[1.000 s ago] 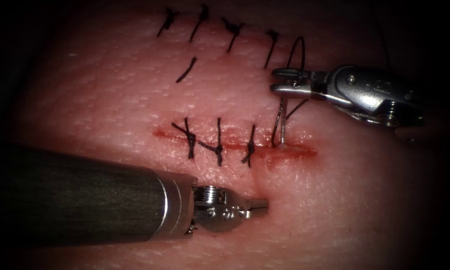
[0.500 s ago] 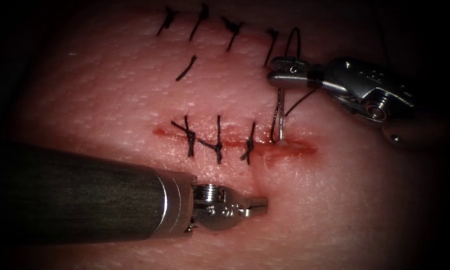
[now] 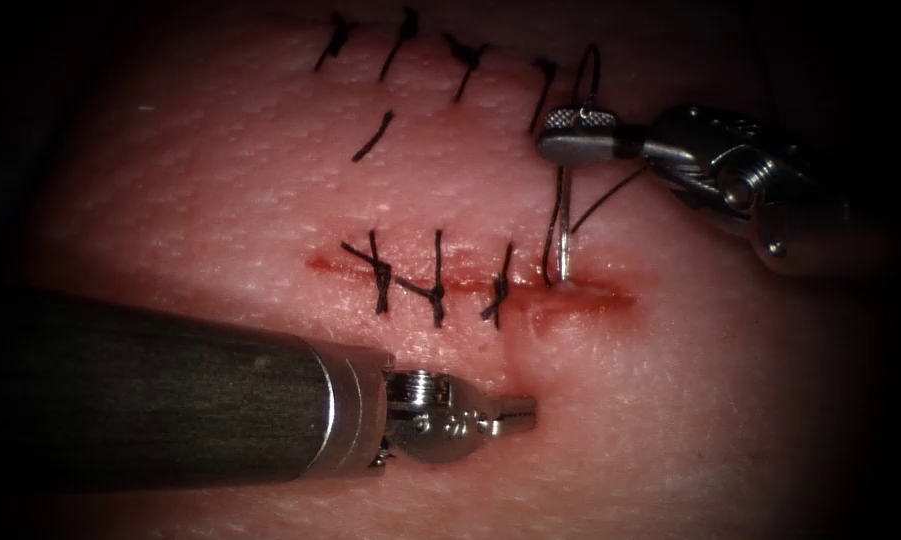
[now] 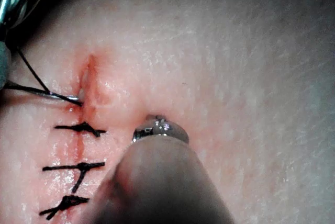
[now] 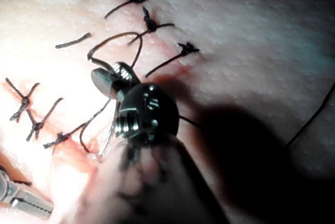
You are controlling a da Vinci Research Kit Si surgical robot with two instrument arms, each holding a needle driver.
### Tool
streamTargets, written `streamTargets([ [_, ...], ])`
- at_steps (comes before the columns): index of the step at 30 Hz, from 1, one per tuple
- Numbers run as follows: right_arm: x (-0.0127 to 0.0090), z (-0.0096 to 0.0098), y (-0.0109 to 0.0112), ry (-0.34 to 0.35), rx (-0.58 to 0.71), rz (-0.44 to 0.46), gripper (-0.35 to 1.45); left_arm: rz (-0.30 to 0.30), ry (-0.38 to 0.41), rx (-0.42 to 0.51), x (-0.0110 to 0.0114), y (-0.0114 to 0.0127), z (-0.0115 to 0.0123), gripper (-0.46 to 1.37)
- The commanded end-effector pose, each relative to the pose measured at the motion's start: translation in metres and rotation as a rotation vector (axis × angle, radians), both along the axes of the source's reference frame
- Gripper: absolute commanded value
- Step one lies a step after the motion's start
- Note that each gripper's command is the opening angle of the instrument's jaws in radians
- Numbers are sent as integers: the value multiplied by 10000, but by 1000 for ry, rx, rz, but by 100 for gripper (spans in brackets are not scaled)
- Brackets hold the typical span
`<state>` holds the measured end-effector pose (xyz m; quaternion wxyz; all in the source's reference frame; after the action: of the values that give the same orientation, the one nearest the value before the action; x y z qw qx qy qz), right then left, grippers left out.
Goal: Wound Closure
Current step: Rotate the needle through the bottom of the incision.
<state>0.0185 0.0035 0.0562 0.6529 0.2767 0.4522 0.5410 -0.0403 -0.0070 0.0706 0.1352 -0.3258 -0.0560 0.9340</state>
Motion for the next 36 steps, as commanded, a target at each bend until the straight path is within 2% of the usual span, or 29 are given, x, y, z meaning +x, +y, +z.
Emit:
streamTargets([
  [1, 2, 0, 2, -3, 51, 11, -35, 6, -4, 8, 0, 0, 0, -35],
  [6, 5, 7, -4, 39, 165, 27, -35, 6, -5, 8, 0, 0, 0, -35],
  [9, 6, 12, -7, 68, 313, 69, -35, 7, -5, 8, 1, 0, -1, -35],
  [12, 6, 16, -12, 68, 422, 86, -35, 7, -6, 9, 2, 1, -1, -35],
  [19, 9, 23, -23, 117, 628, 124, -35, 7, -4, 8, 3, 1, -2, -35],
  [25, 10, 23, -27, 201, 714, 141, -35, 7, -4, 8, 3, 1, -2, -35],
  [36, 16, 16, -64, 226, 853, 135, -35, 7, -3, 6, 5, 2, -1, -35],
])
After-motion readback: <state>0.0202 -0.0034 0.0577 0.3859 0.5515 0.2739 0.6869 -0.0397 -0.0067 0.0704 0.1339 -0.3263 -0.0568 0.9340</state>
